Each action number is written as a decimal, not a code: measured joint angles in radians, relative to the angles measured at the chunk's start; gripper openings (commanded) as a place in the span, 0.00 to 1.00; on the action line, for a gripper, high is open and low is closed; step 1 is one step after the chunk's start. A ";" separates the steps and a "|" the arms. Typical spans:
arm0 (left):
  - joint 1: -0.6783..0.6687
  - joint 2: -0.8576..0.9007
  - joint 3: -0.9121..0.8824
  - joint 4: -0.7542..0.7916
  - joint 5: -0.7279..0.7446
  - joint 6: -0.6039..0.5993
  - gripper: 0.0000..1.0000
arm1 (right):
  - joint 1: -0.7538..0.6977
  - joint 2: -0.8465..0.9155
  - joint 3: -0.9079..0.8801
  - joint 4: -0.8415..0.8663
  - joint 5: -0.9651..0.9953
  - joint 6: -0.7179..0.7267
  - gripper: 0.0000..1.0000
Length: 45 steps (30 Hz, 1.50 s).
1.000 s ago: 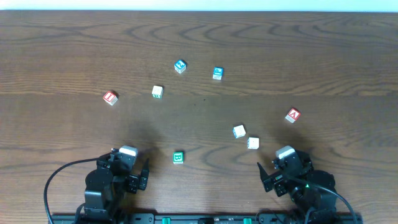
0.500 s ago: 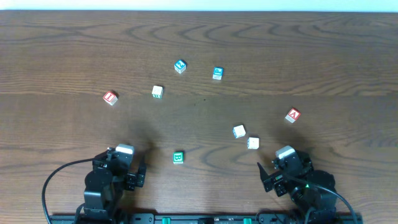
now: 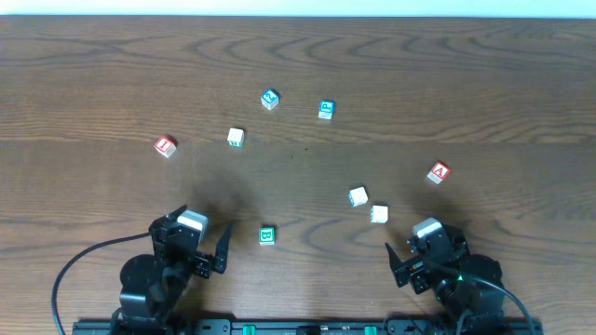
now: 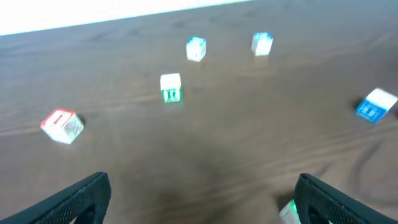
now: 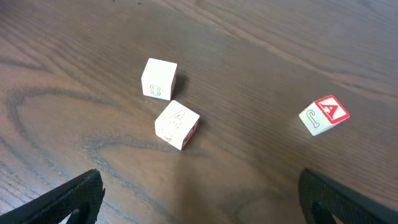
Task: Spell out Ai2
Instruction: 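Move the left gripper forward to the red 'I' block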
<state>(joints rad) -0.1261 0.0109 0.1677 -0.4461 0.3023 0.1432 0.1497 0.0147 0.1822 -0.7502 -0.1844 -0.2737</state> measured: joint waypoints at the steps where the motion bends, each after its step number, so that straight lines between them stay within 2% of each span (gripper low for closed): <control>1: 0.000 0.000 0.000 0.013 0.011 -0.022 0.95 | 0.000 0.000 0.000 -0.001 0.000 0.000 0.99; 8: 0.000 0.039 0.000 0.040 0.015 -0.149 0.95 | 0.000 0.000 0.000 -0.001 0.000 0.000 0.99; 13: 0.000 0.185 0.001 0.074 -0.114 -0.250 0.96 | 0.000 0.000 0.000 0.000 0.000 0.000 0.99; 21: 0.000 0.491 0.141 0.088 -0.338 -0.283 0.95 | 0.000 0.000 0.000 0.000 0.000 0.000 0.99; 29: 0.013 0.802 0.372 0.084 -0.403 -0.062 0.95 | 0.000 -0.002 0.000 0.000 0.000 0.000 0.99; 32: 0.076 0.934 0.472 0.041 -0.392 0.036 0.96 | 0.000 -0.002 0.000 0.000 0.000 0.000 0.99; 41: 0.356 1.355 0.843 -0.182 -0.231 0.328 0.95 | 0.000 -0.002 -0.001 0.001 0.000 0.000 0.99; 45: 0.420 1.482 0.968 -0.227 -0.118 0.456 0.96 | 0.000 -0.003 -0.001 0.000 0.001 0.000 0.99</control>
<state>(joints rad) 0.2939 1.4925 1.1355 -0.6735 0.1841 0.5995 0.1497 0.0120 0.1814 -0.7506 -0.1837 -0.2737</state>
